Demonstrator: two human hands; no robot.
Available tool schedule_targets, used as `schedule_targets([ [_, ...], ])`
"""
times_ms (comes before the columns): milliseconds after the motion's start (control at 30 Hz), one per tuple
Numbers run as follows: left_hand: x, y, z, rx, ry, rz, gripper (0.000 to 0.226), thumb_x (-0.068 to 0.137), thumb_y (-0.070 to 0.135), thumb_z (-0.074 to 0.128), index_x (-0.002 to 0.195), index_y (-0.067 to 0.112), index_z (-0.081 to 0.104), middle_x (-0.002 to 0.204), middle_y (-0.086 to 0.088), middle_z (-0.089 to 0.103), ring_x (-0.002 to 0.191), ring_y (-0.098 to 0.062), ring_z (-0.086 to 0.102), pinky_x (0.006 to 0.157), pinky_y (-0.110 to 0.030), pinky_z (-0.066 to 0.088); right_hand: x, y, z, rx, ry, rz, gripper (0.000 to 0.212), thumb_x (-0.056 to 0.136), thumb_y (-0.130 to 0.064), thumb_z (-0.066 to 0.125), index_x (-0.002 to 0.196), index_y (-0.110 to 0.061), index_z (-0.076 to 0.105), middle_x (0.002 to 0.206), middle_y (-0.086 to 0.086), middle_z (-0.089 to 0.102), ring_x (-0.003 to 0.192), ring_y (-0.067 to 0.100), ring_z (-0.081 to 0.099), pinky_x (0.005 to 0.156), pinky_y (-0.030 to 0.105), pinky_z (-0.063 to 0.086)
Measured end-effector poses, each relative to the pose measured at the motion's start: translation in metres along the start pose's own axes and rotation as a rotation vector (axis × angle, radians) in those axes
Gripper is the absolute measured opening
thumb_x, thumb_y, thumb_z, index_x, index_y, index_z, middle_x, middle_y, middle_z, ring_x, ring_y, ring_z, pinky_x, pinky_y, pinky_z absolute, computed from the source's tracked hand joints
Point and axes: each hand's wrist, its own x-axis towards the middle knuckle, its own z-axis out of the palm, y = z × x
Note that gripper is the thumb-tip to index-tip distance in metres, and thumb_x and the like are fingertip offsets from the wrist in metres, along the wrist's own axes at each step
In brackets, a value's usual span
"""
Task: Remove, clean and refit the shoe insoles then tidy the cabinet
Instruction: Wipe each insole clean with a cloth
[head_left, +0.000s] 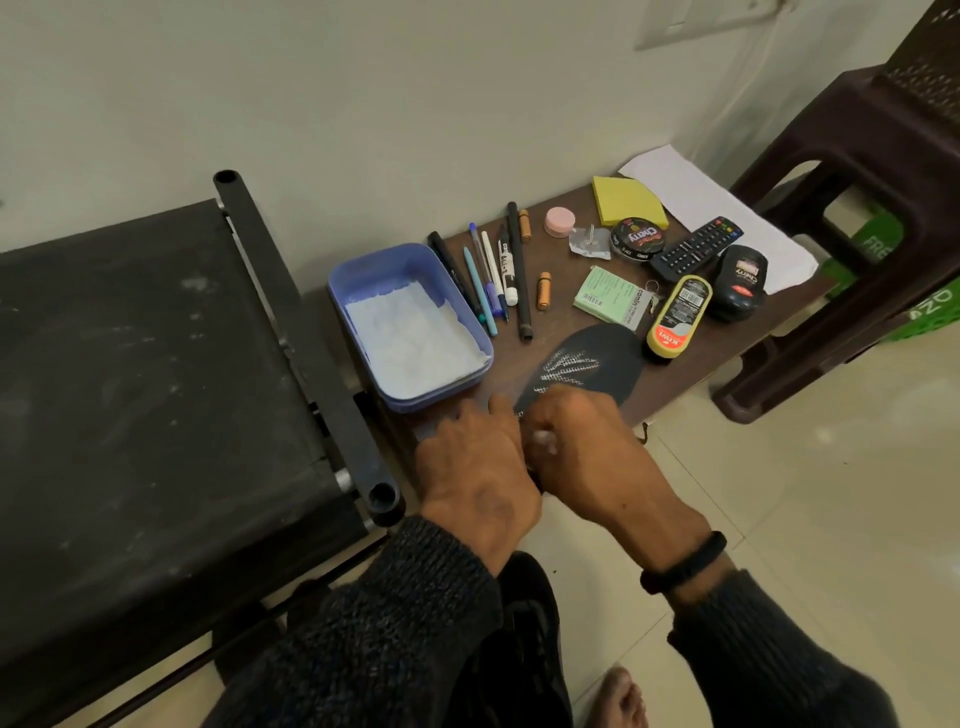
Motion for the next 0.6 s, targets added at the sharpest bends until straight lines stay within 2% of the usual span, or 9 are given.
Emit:
schedule_targets([
  [33, 0.000, 0.000, 0.000, -0.002, -0.008, -0.001, 0.085, 0.079, 0.042, 0.082, 0.142, 0.022, 0.030, 0.141, -0.011, 0.041, 0.129, -0.030, 0.047, 0.094, -0.042, 0.048, 0.003, 0.005, 0.000, 0.036, 0.061, 0.026, 0.018, 0.087, -0.009, 0.071, 0.104, -0.016, 0.073, 0.103, 0.000, 0.066, 0.092, 0.014, 0.063, 0.066, 0.016, 0.047],
  [100, -0.001, 0.001, 0.000, -0.005, -0.014, -0.002, 0.087, 0.078, 0.042, 0.083, 0.143, 0.022, 0.028, 0.142, -0.011, 0.040, 0.129, -0.030, 0.046, 0.095, -0.042, 0.048, 0.011, 0.018, 0.000, 0.108, 0.203, 0.100, 0.030, 0.089, -0.014, 0.072, 0.117, -0.017, 0.062, 0.111, 0.001, 0.066, 0.094, 0.011, 0.060, 0.070, 0.017, 0.047],
  [200, -0.002, 0.001, 0.001, 0.015, -0.006, 0.001, 0.088, 0.079, 0.042, 0.083, 0.144, 0.020, 0.027, 0.143, -0.011, 0.040, 0.130, -0.030, 0.045, 0.094, -0.043, 0.047, 0.016, 0.028, 0.000, 0.118, 0.397, 0.152, 0.039, 0.088, -0.015, 0.075, 0.119, -0.018, 0.052, 0.108, 0.005, 0.068, 0.093, 0.020, 0.062, 0.074, 0.036, 0.057],
  [267, -0.003, 0.000, 0.000, 0.020, -0.011, -0.002, 0.090, 0.078, 0.044, 0.083, 0.144, 0.020, 0.027, 0.142, -0.011, 0.040, 0.129, -0.030, 0.046, 0.094, -0.043, 0.047, 0.017, 0.028, 0.004, 0.072, 0.430, 0.151, 0.035, 0.088, -0.015, 0.075, 0.117, -0.016, 0.053, 0.104, 0.007, 0.069, 0.093, 0.024, 0.063, 0.075, 0.042, 0.058],
  [300, -0.003, 0.000, -0.001, 0.019, -0.017, -0.003, 0.092, 0.077, 0.045, 0.084, 0.145, 0.021, 0.027, 0.142, -0.011, 0.041, 0.129, -0.030, 0.047, 0.094, -0.043, 0.047, 0.016, 0.025, 0.006, 0.073, 0.414, 0.138, 0.032, 0.088, -0.016, 0.075, 0.114, -0.015, 0.055, 0.102, 0.005, 0.068, 0.091, 0.022, 0.063, 0.072, 0.037, 0.058],
  [367, -0.003, 0.000, -0.002, 0.010, -0.026, -0.007, 0.093, 0.075, 0.047, 0.084, 0.145, 0.021, 0.027, 0.141, -0.010, 0.041, 0.128, -0.030, 0.048, 0.095, -0.043, 0.047, 0.015, 0.018, 0.013, 0.131, 0.326, 0.077, 0.030, 0.086, -0.018, 0.078, 0.110, -0.015, 0.061, 0.098, -0.004, 0.067, 0.082, 0.005, 0.061, 0.065, 0.017, 0.053],
  [433, -0.002, 0.000, -0.003, -0.001, -0.030, -0.019, 0.095, 0.074, 0.049, 0.085, 0.144, 0.021, 0.029, 0.140, -0.010, 0.042, 0.127, -0.030, 0.048, 0.095, -0.043, 0.047, 0.014, 0.011, 0.015, 0.200, 0.207, 0.022, 0.032, 0.082, -0.020, 0.082, 0.109, -0.016, 0.066, 0.089, -0.012, 0.069, 0.074, -0.004, 0.060, 0.066, 0.010, 0.051],
  [533, 0.001, -0.002, -0.004, -0.002, -0.062, -0.052, 0.102, 0.070, 0.053, 0.086, 0.147, 0.018, 0.028, 0.140, -0.011, 0.043, 0.127, -0.030, 0.049, 0.096, -0.042, 0.047, 0.014, 0.011, 0.001, 0.207, 0.015, 0.024, 0.037, 0.079, -0.022, 0.085, 0.110, -0.025, 0.065, 0.088, -0.015, 0.072, 0.079, -0.004, 0.065, 0.077, 0.019, 0.058],
  [600, 0.001, -0.002, -0.005, -0.018, -0.081, -0.069, 0.108, 0.070, 0.054, 0.086, 0.149, 0.017, 0.022, 0.141, -0.013, 0.044, 0.128, -0.031, 0.050, 0.096, -0.042, 0.047, 0.013, 0.015, -0.006, 0.220, -0.124, 0.015, 0.036, 0.076, -0.022, 0.086, 0.106, -0.029, 0.066, 0.090, -0.014, 0.074, 0.084, -0.002, 0.068, 0.078, 0.026, 0.061],
])
